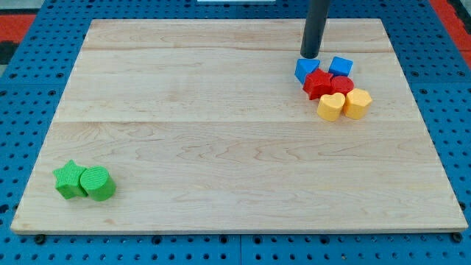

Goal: Move the blue blocks to the top of the green blocks

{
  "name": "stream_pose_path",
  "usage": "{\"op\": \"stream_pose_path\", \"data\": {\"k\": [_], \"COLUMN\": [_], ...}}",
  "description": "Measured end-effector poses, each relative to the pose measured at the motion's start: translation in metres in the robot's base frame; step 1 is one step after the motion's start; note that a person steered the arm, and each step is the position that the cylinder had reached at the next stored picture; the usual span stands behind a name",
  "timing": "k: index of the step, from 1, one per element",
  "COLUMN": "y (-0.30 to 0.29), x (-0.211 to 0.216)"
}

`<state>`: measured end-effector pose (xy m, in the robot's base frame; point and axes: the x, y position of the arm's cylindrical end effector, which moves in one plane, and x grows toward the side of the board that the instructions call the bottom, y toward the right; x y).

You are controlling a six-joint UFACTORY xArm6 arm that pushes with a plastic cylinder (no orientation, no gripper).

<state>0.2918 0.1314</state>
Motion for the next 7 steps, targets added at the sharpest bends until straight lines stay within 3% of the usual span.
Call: {"op": "stream_pose_path", "data": {"k": [1, 3, 7], "y": [0.008, 0.112, 0.129], "x": [0.000, -0.026, -0.032]}}
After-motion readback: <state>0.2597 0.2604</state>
